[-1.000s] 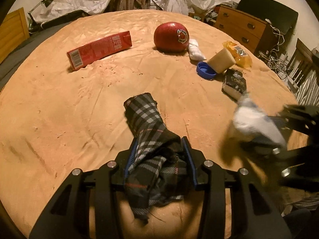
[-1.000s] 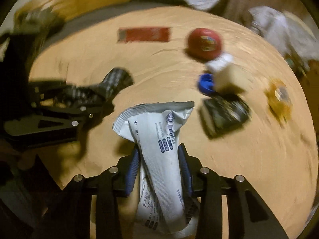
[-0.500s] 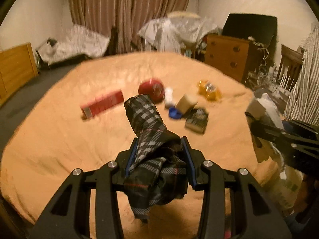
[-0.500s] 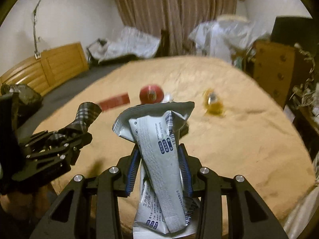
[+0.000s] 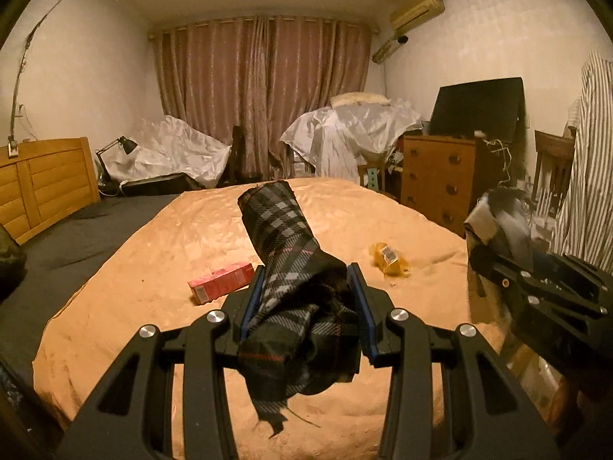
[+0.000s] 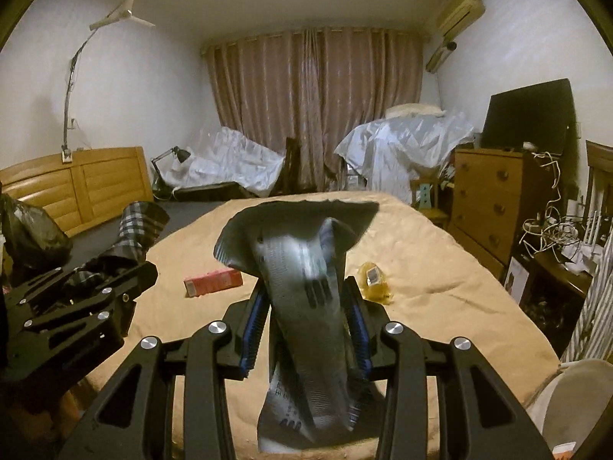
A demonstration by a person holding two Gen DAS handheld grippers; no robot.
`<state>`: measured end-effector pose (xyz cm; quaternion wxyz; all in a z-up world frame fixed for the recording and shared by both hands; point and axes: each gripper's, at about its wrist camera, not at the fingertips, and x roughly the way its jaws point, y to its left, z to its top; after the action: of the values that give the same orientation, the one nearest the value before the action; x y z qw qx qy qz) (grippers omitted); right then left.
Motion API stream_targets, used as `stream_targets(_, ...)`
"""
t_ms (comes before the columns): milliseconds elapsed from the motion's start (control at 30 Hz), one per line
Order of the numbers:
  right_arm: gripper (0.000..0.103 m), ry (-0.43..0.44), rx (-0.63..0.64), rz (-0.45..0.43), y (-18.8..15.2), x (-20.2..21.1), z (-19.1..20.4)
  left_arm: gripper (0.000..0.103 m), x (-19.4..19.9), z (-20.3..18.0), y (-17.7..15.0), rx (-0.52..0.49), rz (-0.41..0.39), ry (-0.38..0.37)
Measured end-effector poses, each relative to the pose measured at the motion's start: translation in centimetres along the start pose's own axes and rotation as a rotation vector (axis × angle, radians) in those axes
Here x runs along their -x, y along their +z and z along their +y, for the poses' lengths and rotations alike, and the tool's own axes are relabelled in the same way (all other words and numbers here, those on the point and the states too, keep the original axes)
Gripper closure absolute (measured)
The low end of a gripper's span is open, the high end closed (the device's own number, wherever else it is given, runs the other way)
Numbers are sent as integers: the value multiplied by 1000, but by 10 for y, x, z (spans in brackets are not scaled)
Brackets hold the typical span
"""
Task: Collect trash
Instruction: 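Lift the plaid cloth and white wrapper with both tools and carry them to the bucket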
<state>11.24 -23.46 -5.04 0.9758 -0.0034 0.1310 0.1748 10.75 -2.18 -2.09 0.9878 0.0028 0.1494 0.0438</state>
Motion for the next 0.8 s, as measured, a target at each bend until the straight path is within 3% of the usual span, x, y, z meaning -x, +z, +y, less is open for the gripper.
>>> stream_targets(167, 62, 0, 14, -18, 5, 24, 7, 63, 3, -6, 2, -5, -9, -9)
stream_targets(500, 63, 1, 31, -17, 17, 29, 10, 63, 3, -7, 5, -9, 7, -40)
stream_targets(800, 63, -42, 29, 1, 28, 37, -11, 63, -3, -24, 10, -35, 10, -89)
